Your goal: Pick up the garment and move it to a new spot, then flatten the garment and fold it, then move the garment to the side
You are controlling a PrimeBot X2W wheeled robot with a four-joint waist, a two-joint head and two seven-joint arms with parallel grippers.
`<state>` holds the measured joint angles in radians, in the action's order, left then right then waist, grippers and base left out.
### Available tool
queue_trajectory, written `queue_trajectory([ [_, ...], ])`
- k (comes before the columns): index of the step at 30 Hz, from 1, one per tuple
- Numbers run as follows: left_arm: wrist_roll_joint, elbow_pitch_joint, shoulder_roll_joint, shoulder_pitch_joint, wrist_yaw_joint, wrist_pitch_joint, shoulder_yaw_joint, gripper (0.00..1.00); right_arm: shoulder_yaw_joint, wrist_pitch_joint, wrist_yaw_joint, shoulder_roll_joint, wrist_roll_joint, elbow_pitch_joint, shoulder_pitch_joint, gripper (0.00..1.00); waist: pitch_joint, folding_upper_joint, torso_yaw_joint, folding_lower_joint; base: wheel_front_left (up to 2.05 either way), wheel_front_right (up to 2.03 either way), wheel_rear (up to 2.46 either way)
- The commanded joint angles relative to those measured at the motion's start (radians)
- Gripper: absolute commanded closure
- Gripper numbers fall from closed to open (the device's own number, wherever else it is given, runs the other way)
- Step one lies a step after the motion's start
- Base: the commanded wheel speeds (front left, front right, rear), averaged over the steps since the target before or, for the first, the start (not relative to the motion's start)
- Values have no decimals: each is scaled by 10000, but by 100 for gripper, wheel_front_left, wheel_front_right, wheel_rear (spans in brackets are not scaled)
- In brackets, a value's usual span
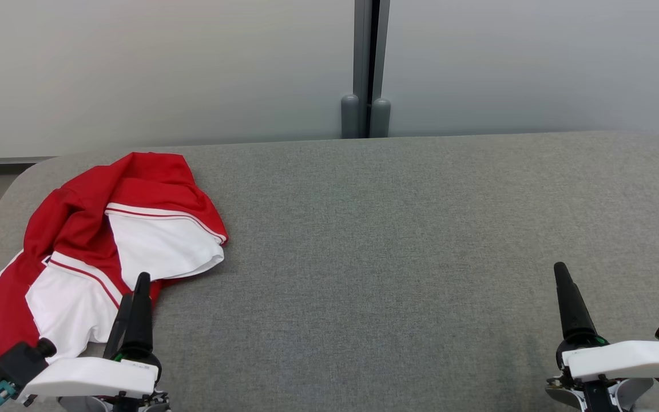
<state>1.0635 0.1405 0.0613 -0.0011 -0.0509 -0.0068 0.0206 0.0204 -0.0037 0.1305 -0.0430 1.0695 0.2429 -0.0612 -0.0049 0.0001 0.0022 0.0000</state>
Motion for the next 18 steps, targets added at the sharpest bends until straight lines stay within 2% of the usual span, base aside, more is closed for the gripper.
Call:
queue_trajectory([
  [1,-272,-215,148,-60,61,-75,-53,0,73,-106,2,-48,-250,-192,-115,0,-2,-1,2,0,0,0,0],
  [5,-785,-341,229,9,389,-229,-262,0,210,-257,2,-50,-781,-245,-44,0,-27,-1,17,0,0,0,0],
  [9,-1129,-437,258,82,534,-342,-312,0,319,-371,2,-52,-1208,-283,5,0,-46,-1,26,0,0,0,0],
  [18,-2309,-598,324,310,625,-660,-387,0,647,-690,3,-59,-2426,-301,76,0,-95,-1,31,0,0,0,0],
])
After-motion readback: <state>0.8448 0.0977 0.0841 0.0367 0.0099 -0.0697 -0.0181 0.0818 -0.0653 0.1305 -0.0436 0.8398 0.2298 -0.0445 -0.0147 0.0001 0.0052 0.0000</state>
